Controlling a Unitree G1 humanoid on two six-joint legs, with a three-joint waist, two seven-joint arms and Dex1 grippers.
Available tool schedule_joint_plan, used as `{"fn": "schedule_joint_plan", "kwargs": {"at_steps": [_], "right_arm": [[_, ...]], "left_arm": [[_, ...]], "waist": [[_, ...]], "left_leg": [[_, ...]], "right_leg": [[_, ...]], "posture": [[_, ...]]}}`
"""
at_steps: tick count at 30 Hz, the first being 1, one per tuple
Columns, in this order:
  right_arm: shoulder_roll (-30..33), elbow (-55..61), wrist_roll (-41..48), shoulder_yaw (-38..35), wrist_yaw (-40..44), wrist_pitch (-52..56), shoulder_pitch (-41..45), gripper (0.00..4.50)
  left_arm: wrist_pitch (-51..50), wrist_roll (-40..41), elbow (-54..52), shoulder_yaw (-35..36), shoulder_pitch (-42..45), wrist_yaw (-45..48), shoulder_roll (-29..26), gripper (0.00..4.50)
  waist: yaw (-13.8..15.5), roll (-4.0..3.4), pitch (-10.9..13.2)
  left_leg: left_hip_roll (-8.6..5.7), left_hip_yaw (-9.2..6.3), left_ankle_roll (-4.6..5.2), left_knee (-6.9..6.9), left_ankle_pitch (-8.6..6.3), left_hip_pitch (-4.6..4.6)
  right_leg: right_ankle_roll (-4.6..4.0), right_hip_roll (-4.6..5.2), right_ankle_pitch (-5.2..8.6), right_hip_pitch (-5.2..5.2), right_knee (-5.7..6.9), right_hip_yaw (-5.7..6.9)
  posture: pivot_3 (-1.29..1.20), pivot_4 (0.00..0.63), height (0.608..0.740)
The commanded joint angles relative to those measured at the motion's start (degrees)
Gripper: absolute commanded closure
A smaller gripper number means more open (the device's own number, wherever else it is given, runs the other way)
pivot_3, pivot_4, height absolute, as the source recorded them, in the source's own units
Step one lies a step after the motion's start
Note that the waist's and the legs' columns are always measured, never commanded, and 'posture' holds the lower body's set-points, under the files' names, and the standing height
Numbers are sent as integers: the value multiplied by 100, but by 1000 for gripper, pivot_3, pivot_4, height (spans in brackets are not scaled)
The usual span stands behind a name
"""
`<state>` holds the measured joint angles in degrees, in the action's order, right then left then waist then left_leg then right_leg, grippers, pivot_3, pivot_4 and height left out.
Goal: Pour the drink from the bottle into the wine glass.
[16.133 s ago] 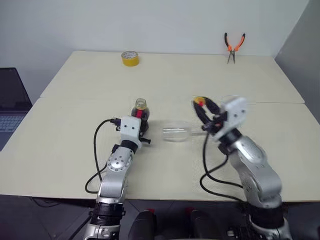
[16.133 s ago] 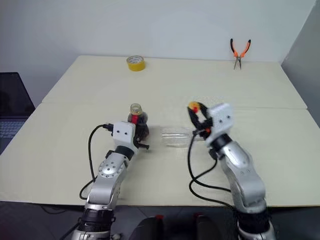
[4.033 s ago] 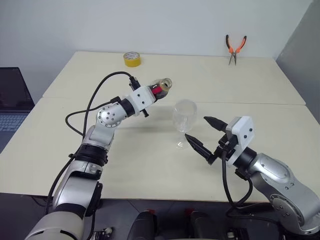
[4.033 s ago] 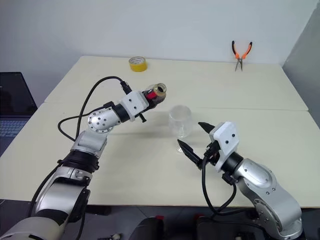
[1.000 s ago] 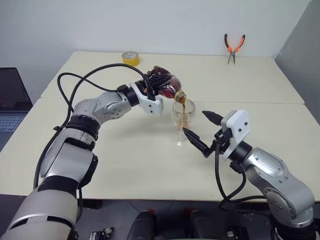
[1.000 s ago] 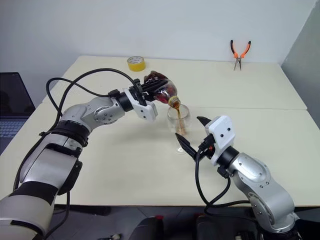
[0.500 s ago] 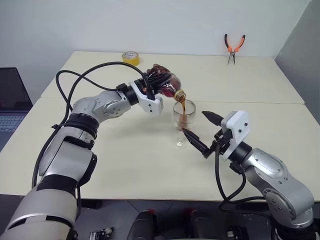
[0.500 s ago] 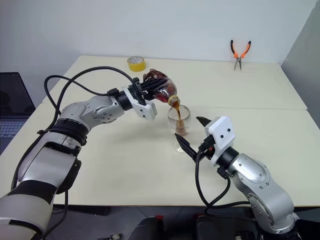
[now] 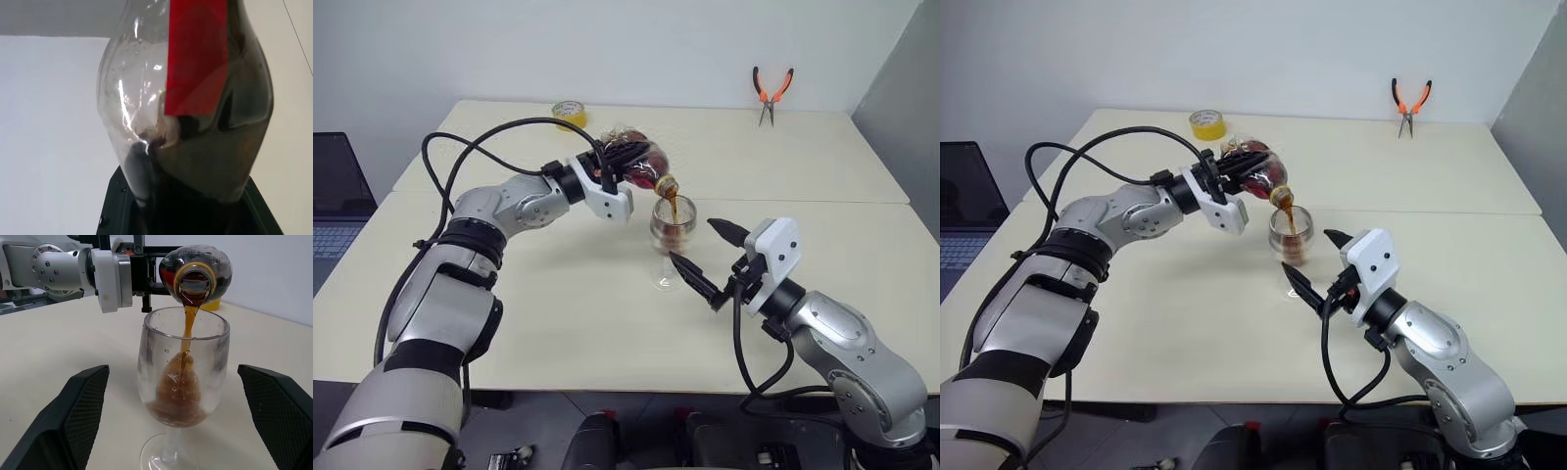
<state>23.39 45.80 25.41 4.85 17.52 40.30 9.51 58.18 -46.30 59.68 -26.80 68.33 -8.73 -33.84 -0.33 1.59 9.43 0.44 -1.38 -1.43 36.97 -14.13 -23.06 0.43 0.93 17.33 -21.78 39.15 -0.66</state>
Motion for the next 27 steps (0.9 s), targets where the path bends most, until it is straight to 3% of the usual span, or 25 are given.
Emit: {"fn": "schedule_joint_plan", "kwargs": {"at_steps": [1, 27], "right_arm": [[-33, 116, -30, 3, 25, -153, -16, 0], [-49, 107, -36, 51, 8, -195, -29, 0]], "left_arm": [[50, 27, -35, 56, 315, -180, -97, 3743], [75, -94, 43, -21, 396, -306, -113, 3743]], "waist": [[0, 0, 0], [0, 0, 0]], "left_leg": [[0, 0, 0, 0, 0, 0], [0, 0, 0, 1, 0, 0]], "right_leg": [[0, 0, 0, 0, 0, 0], [0, 0, 0, 0, 3, 0]], "posture": [[0, 150, 740], [0, 150, 740]]}}
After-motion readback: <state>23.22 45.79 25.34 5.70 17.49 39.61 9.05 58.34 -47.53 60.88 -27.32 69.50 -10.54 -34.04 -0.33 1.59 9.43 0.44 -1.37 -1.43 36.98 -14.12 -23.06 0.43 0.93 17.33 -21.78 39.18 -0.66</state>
